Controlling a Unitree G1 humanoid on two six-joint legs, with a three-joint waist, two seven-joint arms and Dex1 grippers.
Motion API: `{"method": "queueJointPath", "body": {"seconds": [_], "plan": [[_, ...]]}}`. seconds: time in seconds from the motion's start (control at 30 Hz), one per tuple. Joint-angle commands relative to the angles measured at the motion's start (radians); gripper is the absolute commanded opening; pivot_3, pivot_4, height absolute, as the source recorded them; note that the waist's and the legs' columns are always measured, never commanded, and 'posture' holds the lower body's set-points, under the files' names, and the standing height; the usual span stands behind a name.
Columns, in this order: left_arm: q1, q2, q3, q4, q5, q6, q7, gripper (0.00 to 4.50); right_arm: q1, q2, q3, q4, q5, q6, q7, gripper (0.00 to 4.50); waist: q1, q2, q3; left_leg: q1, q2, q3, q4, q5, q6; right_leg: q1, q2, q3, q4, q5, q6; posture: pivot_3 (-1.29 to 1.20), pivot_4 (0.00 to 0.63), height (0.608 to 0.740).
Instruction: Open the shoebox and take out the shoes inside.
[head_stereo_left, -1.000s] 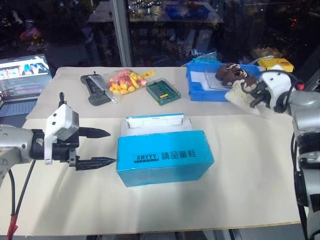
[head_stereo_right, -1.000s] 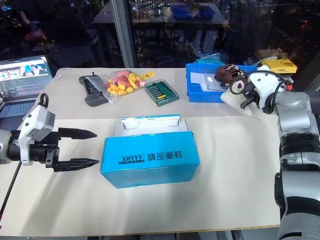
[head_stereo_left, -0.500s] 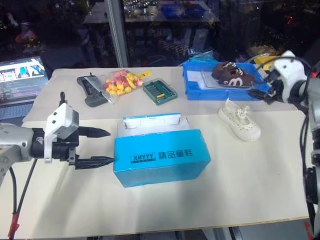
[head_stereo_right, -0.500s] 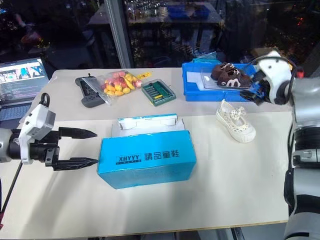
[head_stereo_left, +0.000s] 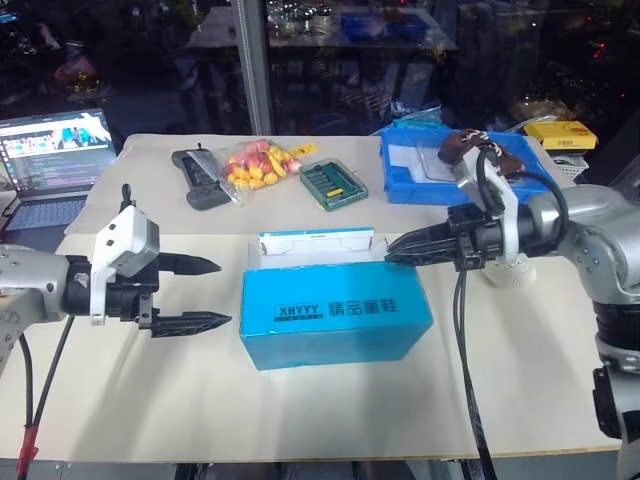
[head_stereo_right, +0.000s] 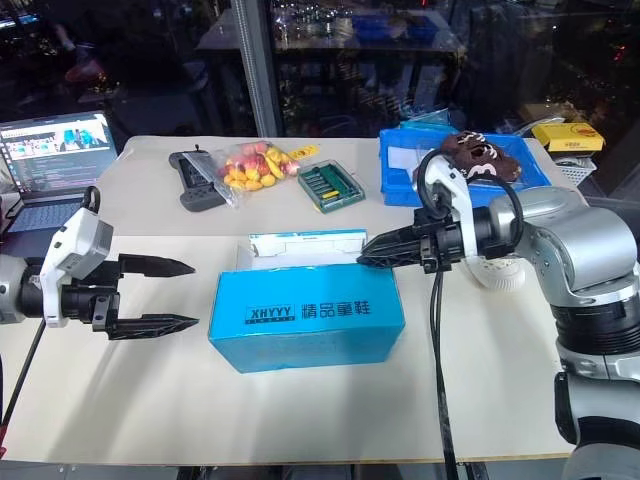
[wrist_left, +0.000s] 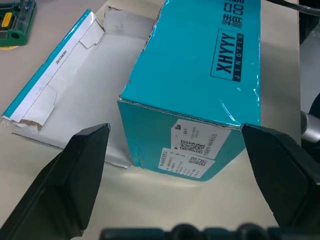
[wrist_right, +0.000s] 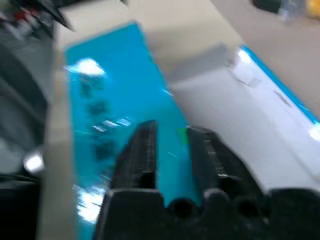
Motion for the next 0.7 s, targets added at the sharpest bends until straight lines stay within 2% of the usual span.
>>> {"method": "queueJointPath", "body": {"seconds": [0.03,0.13,0.23,0.4,0.5,0.57,0.6,0.7], "plan": [[-0.023,0.007,0.001,-0.003,0.001,-0.024,-0.009,4.50,0.046,-0.010,0.013,-0.065,0.012,0.009,-0.038,0.06,0.000,0.000,0.000,0.000,0.000,0.000,0.000,0.000,0.000,0.000,0.000,0.000,0.000,0.000,0.000,0.00,0.150,0.740],[-0.039,0.010,-0.012,0.010,0.008,-0.029,-0.016,4.50,0.129,-0.067,0.094,-0.117,-0.061,-0.069,-0.026,0.06,0.001,0.000,0.000,0.000,0.000,0.000,0.001,0.000,0.000,0.000,0.000,0.000,0.000,0.000,0.000,0.00,0.150,0.740],[-0.057,0.010,-0.030,0.022,0.017,-0.035,-0.025,4.50,0.259,-0.171,0.188,-0.192,-0.135,-0.163,0.028,0.06,0.012,0.000,-0.001,0.000,0.000,0.000,0.000,0.000,0.000,0.000,0.000,0.000,0.000,0.000,0.000,0.00,0.150,0.740],[-0.080,0.006,-0.057,0.035,0.024,-0.047,-0.031,4.50,0.500,-0.325,0.259,-0.282,-0.203,-0.307,0.106,0.06,0.038,-0.019,-0.019,0.003,0.000,0.000,-0.001,-0.001,0.001,0.005,-0.001,-0.002,-0.002,-0.003,0.003,0.00,0.150,0.740],[-0.094,0.005,-0.073,0.046,0.031,-0.054,-0.040,4.50,0.645,-0.419,0.273,-0.308,-0.233,-0.381,0.152,0.06,0.046,-0.030,-0.030,0.012,0.000,0.000,-0.002,-0.003,0.001,0.014,-0.001,-0.002,-0.004,-0.009,0.004,0.00,0.150,0.740],[-0.105,0.002,-0.085,0.052,0.036,-0.057,-0.042,4.50,0.706,-0.433,0.292,-0.307,-0.269,-0.420,0.143,0.06,0.044,-0.038,-0.031,0.027,0.002,0.001,-0.001,-0.005,-0.003,0.024,-0.003,-0.003,-0.009,-0.015,-0.006,0.00,0.150,0.740],[-0.108,0.000,-0.088,0.054,0.038,-0.058,-0.043,4.50,0.725,-0.434,0.296,-0.306,-0.283,-0.434,0.140,0.06,0.043,-0.038,-0.032,0.031,0.002,0.003,0.000,-0.011,-0.012,0.026,-0.005,-0.003,-0.010,-0.016,-0.007,0.00,0.150,0.740],[-0.114,-0.002,-0.094,0.054,0.037,-0.060,-0.045,4.50,0.745,-0.395,0.330,-0.281,-0.339,-0.430,0.094,0.06,0.023,-0.029,-0.028,0.034,0.002,0.005,0.001,-0.012,-0.014,0.028,-0.008,-0.002,-0.016,-0.016,-0.007,0.00,0.150,0.740]]}}
